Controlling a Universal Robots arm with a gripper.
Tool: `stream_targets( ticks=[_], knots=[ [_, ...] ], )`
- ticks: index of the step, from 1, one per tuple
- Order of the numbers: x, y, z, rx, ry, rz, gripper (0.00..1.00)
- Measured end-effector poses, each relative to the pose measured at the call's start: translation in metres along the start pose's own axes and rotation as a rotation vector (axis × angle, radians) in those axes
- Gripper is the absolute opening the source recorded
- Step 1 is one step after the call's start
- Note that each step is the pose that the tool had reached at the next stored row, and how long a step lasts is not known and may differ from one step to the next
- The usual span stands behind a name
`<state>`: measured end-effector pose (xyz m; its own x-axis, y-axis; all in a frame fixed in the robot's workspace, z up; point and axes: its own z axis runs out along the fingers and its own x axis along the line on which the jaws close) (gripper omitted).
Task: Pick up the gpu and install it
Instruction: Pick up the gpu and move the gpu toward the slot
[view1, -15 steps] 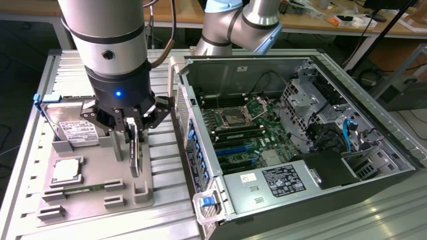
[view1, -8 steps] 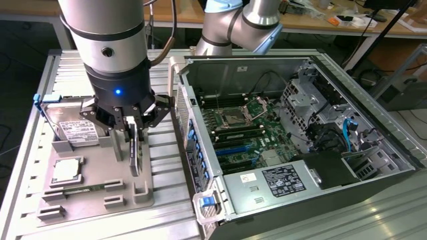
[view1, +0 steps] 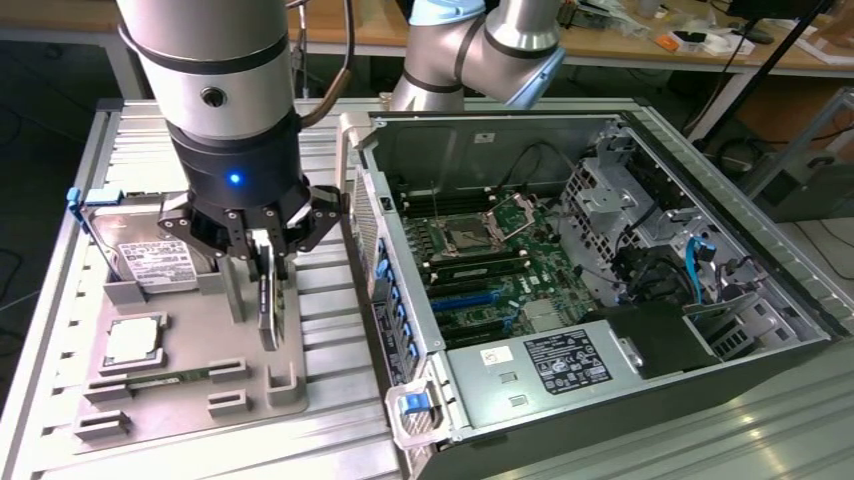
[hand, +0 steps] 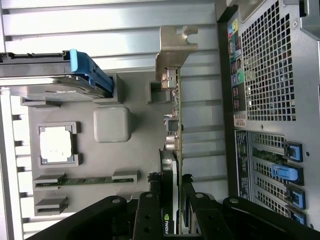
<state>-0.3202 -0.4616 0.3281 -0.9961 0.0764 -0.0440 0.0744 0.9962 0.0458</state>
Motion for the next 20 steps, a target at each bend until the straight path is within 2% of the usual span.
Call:
stream_targets(
  ticks=[20],
  knots=[
    [-0.001, 0.0005, -0.0116, 0.0, 0.0, 0.0, 0.27]
  ],
)
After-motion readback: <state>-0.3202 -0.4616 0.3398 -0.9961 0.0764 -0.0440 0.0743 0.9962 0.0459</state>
